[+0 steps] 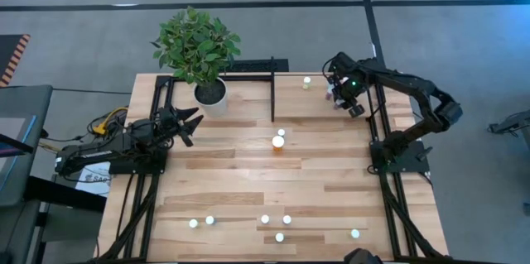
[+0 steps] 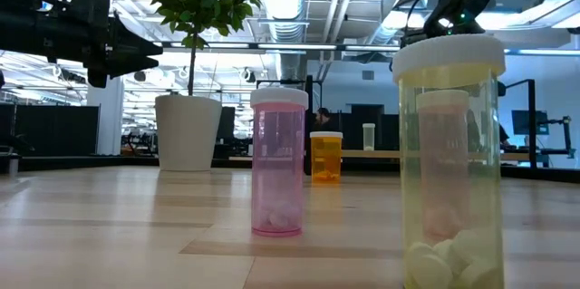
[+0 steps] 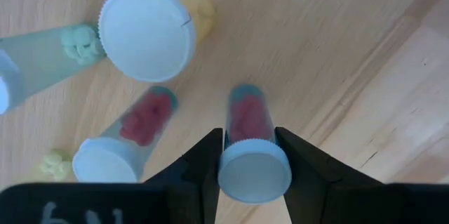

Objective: Pick and place medicine bottles onto shelf by color
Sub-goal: Put the bottom right blue pill bottle on the shelf, then put the right yellow pill bottle on the shelf

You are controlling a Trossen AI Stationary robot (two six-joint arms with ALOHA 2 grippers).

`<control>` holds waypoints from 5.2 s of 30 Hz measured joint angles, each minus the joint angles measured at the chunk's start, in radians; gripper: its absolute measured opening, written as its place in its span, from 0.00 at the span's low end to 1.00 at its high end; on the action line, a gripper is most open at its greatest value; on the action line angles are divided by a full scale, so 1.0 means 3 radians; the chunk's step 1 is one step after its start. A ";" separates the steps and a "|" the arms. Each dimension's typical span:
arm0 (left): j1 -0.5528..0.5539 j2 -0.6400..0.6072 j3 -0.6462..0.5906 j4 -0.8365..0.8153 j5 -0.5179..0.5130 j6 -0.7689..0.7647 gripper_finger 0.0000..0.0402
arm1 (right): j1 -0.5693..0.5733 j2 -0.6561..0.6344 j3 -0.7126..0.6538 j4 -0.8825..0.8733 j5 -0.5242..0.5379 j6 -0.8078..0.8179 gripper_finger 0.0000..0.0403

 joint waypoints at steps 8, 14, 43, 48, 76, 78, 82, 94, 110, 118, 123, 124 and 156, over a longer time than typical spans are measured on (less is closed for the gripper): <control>0.0001 -0.0001 0.0000 0.0000 -0.0001 0.0000 0.45 | 0.0004 0.0000 -0.0001 -0.0004 -0.0001 -0.0085 0.43; -0.0001 -0.0001 -0.0001 0.0000 0.0000 0.0000 0.45 | 0.0004 0.0000 0.0026 -0.0048 -0.0060 -0.0121 0.55; 0.0000 0.0000 -0.0001 0.0000 -0.0001 0.0000 0.45 | 0.1520 -0.0904 0.0691 -0.1634 0.0279 0.0316 0.65; 0.0001 0.0000 0.0000 0.0000 0.0000 0.0000 0.45 | 0.2182 -0.1155 0.0279 -0.1457 0.0202 0.0746 0.65; 0.0000 0.0001 0.0000 0.0000 -0.0001 0.0001 0.45 | 0.6326 -0.0380 -0.0652 0.1206 0.0361 0.4368 0.65; 0.0000 0.0001 0.0000 0.0000 -0.0001 0.0000 0.45 | 0.6313 -0.0283 -0.0652 0.1325 0.0361 0.4347 0.65; 0.0000 0.0001 0.0000 0.0000 -0.0001 0.0000 0.45 | 0.6315 -0.0117 -0.0652 0.1560 0.0360 0.4300 0.65; -0.0001 0.0001 -0.0001 0.0000 -0.0001 0.0000 0.45 | 0.6314 0.0174 -0.0649 0.1877 0.0269 0.4241 0.65; 0.0001 0.0001 -0.0001 0.0000 -0.0001 0.0001 0.45 | 0.6305 0.0167 -0.0649 0.1827 0.0254 0.4237 0.45; 0.0001 0.0001 -0.0001 0.0000 -0.0001 0.0000 0.45 | 0.6232 0.0165 -0.0648 0.1815 0.0223 0.4230 0.32; 0.0000 0.0001 -0.0001 0.0000 -0.0001 0.0000 0.45 | 0.6084 0.0120 -0.0647 0.1717 0.0076 0.4122 0.34; 0.0001 0.0001 -0.0001 0.0000 -0.0001 0.0000 0.45 | 0.6043 0.0096 -0.0647 0.1681 0.0054 0.4077 0.35; 0.0000 0.0000 -0.0001 0.0000 0.0000 0.0000 0.45 | 0.1972 -0.1411 -0.0587 -0.0665 -0.0138 0.1649 0.33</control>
